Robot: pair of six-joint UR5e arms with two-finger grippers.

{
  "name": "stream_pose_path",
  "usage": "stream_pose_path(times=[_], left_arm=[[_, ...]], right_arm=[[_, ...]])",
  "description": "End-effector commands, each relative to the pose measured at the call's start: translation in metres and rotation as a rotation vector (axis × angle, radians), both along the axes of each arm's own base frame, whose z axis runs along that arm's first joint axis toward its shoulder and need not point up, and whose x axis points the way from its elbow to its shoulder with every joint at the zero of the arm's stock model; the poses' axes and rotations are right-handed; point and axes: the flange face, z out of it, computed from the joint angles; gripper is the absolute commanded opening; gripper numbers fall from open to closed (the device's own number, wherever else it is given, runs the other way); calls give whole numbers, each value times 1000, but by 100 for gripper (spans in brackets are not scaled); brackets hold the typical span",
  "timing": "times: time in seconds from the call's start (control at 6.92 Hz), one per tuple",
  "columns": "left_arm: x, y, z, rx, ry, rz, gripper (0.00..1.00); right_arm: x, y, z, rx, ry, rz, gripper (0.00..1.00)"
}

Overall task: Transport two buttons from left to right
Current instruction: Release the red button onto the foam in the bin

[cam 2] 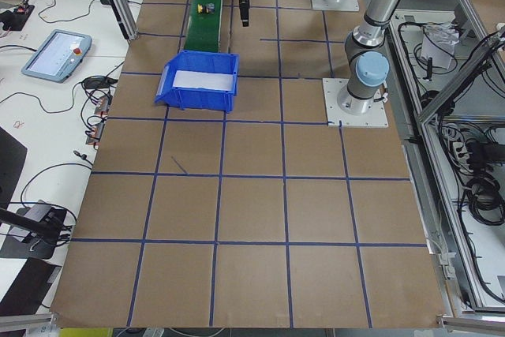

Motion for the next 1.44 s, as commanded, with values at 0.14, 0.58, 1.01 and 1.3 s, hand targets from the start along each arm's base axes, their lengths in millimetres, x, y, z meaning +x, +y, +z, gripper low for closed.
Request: stream_pose_path(times=[0.14,0.58,1.01,1.3], left_arm=[[0,0,0,0,0,-1,100],[0,0,0,0,0,-1,100],[0,0,0,2,0,-1,100],[0,0,0,0,0,-4,100]], right_arm=[[0,-1,30,-35,17,18,100],[29,30,116,-42,-5,20,100],[101,11,153,-135,-33,98,100],[150,26,196,-160,-31,140,100]])
